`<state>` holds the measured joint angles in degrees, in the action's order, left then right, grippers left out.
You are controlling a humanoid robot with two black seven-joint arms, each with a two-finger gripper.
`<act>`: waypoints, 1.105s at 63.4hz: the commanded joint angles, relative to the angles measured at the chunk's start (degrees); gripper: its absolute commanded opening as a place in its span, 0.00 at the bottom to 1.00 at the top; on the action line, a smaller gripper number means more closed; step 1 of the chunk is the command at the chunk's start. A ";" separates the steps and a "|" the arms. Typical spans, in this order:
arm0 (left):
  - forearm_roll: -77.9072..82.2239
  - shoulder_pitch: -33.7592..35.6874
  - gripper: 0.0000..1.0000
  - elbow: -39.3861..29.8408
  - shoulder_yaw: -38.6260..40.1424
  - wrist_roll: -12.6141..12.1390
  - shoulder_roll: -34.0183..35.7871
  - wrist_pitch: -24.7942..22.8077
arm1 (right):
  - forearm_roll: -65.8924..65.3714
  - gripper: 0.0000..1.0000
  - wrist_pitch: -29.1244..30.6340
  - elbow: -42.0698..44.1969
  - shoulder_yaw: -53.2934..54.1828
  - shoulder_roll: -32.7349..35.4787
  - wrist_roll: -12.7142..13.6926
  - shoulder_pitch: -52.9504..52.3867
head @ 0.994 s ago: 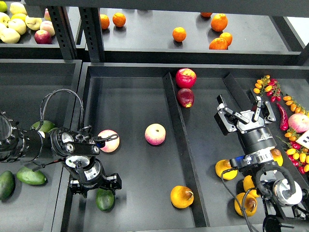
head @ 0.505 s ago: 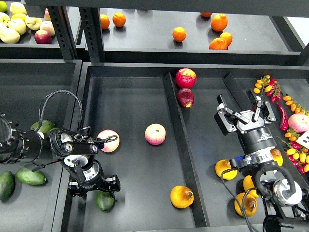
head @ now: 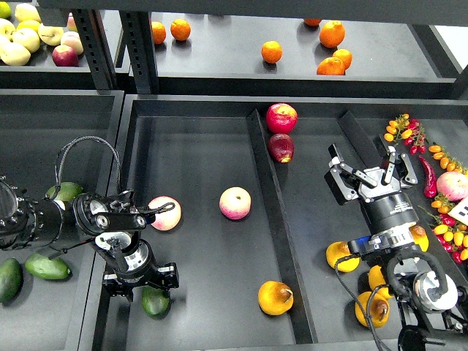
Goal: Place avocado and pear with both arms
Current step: 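Close the left gripper on the avocado, then lift the avocado and carry it into the bin of avocados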
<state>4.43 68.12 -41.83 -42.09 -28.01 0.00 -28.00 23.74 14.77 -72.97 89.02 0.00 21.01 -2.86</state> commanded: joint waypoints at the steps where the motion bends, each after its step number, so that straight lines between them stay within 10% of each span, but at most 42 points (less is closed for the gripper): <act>1: 0.05 -0.09 0.72 0.08 0.34 0.01 0.00 0.00 | -0.01 1.00 0.00 0.02 -0.07 0.00 0.00 -0.04; 40: -2.14 -0.88 0.21 0.96 3.77 0.01 0.00 0.00 | -0.01 1.00 0.09 0.11 0.19 0.00 0.00 -0.04; 70: -2.59 6.32 0.19 0.43 6.05 0.01 0.43 0.00 | -0.01 1.00 0.09 0.20 0.11 0.00 0.00 -0.04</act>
<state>1.84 71.80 -41.13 -36.62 -27.98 0.00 -28.00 23.73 14.86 -72.78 89.24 0.00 21.02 -2.83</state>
